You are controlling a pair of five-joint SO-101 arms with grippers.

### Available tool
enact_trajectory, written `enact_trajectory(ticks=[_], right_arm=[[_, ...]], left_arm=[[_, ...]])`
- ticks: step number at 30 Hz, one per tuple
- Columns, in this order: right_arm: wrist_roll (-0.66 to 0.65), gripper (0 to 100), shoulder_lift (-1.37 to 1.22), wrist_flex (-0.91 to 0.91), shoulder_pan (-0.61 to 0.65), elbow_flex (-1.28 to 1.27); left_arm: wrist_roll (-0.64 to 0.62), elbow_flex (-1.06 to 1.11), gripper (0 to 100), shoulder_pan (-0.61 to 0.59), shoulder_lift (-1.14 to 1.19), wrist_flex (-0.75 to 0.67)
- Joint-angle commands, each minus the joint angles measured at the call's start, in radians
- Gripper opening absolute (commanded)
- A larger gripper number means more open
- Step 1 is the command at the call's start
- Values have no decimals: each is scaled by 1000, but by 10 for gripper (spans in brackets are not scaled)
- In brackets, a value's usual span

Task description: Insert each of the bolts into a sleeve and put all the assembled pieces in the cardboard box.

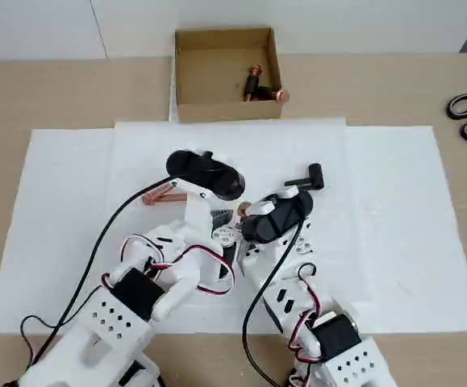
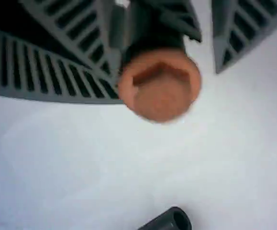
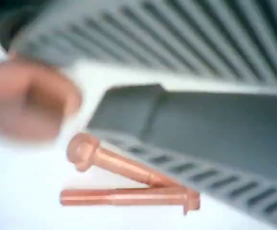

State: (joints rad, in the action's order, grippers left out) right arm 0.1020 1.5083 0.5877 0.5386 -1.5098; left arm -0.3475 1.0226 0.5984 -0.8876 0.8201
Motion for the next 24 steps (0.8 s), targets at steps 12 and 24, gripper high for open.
enact_trajectory(ticks=[12,24], right_arm=[[-2,4,19,-21,-10,83],[-2,4,10,24,-107,78]], left_arm=[[14,-228,237,-305,0,245],[170,-294,236,-623,2,367]])
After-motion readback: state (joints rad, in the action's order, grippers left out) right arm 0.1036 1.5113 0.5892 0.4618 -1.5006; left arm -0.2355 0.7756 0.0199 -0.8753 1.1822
